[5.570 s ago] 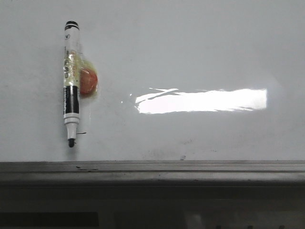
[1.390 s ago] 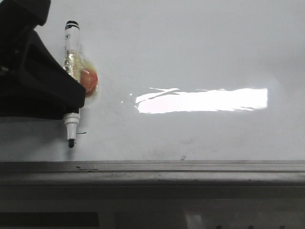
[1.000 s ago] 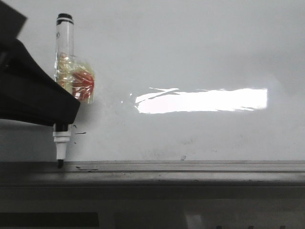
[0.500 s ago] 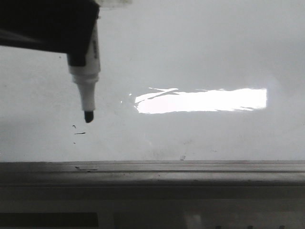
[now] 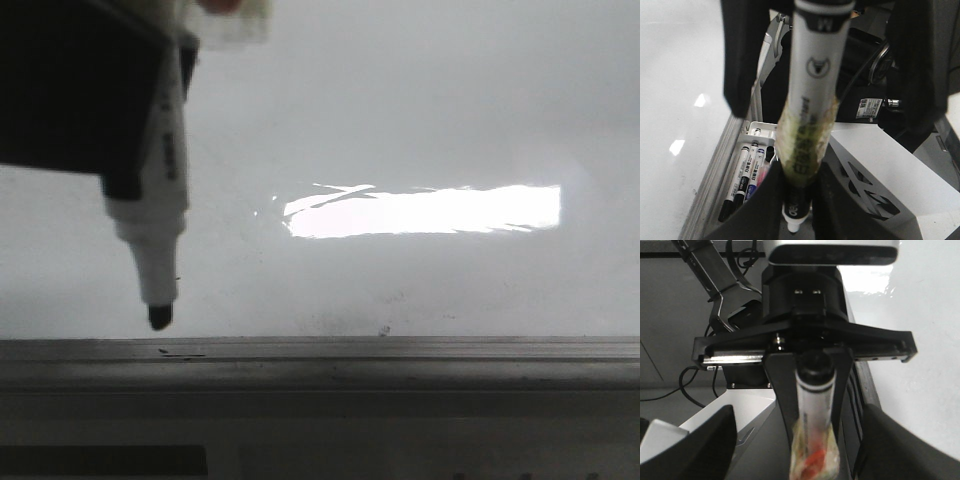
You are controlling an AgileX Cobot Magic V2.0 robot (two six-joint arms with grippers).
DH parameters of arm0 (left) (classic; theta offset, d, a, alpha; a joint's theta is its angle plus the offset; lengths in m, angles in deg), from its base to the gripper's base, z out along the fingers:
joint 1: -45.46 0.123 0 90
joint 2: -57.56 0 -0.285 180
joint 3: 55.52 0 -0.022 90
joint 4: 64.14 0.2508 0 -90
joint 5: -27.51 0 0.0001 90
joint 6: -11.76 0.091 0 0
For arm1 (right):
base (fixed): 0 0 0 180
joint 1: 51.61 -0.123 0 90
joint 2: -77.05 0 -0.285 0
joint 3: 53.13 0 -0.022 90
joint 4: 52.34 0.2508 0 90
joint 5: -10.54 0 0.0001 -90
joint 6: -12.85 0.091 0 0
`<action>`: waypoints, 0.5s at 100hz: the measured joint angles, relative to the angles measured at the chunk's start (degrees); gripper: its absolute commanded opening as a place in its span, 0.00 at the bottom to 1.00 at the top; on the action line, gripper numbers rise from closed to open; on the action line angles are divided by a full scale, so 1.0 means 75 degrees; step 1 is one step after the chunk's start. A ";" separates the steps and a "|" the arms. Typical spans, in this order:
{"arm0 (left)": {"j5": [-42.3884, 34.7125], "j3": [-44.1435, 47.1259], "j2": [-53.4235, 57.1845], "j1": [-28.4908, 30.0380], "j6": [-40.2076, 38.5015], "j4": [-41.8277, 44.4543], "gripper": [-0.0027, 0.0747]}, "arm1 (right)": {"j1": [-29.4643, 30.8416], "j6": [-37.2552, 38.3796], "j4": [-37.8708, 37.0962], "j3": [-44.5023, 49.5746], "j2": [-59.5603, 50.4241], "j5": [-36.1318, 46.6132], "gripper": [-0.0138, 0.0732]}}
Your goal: Write number 7 on whiteboard
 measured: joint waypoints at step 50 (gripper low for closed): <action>-0.0080 0.0033 -0.0015 0.0000 -0.0119 -0.0085 0.02 | -0.0219 -0.0170 0.0062 -0.0450 0.0973 0.0205 0.09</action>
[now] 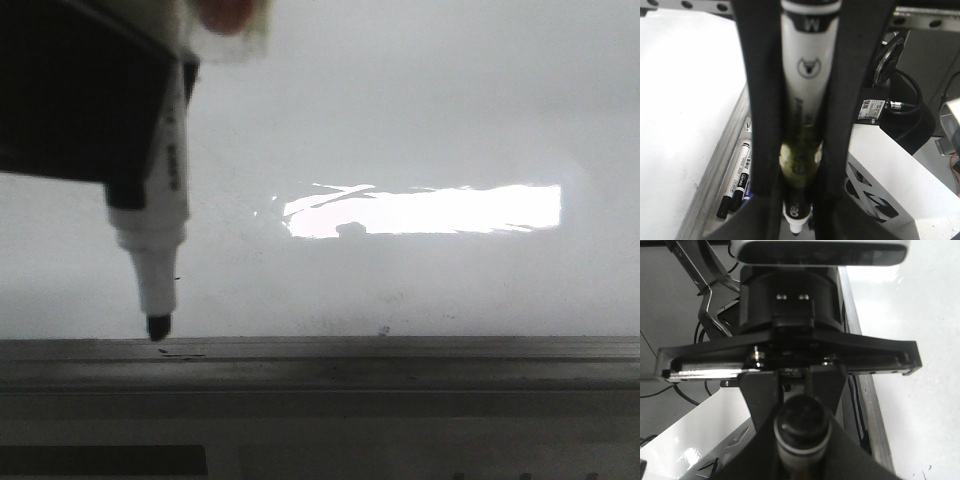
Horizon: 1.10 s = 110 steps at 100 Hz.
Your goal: Write number 7 on whiteboard
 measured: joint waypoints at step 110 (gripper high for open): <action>-0.4635 0.1968 0.5792 0.0330 -0.2001 -0.1185 0.01 | -0.2326 -0.1472 0.0138 0.2125 -0.2162 0.7503 0.11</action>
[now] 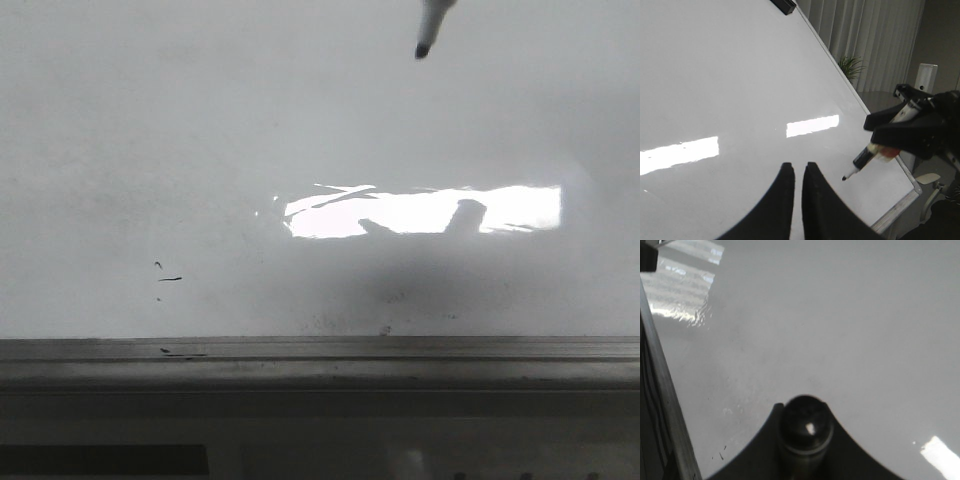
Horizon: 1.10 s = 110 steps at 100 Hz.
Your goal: Write number 7 on whiteboard
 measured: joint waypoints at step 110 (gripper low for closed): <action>-0.0018 0.0034 0.0013 0.0000 -0.0014 -0.0048 0.01 | -0.0094 0.1707 -0.1691 -0.0728 0.0756 -0.1541 0.08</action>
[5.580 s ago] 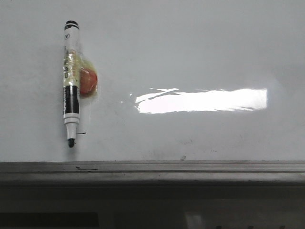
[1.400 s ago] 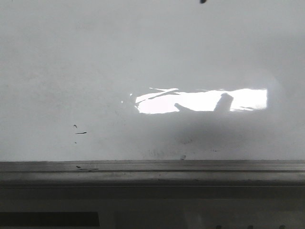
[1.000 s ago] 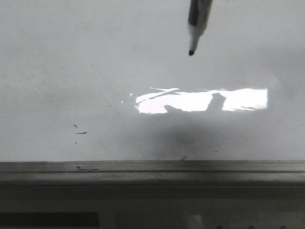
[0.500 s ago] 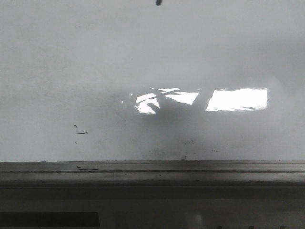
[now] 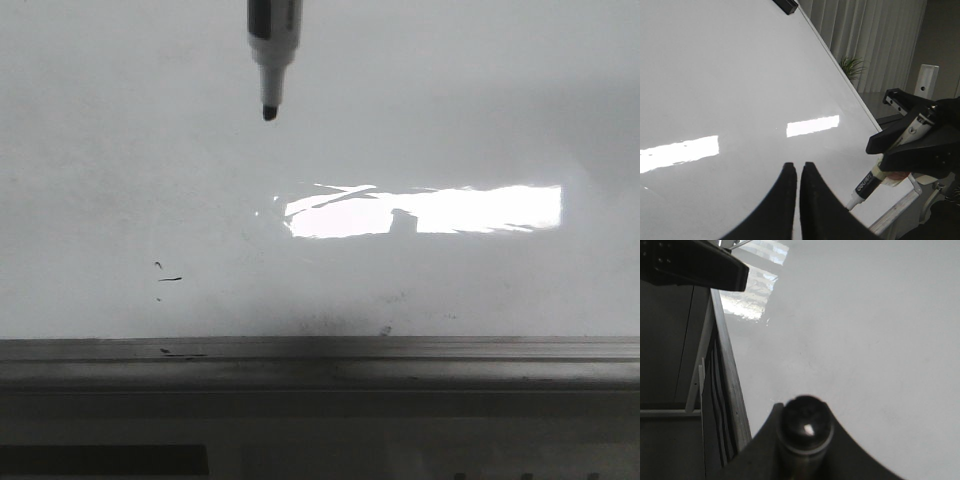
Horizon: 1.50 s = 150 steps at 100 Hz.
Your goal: Write number 7 on whiteboard
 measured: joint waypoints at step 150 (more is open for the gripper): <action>0.0000 0.0000 0.0000 0.0000 0.0000 -0.0014 0.01 | 0.2276 0.8894 -0.8482 0.0856 0.0772 0.3057 0.11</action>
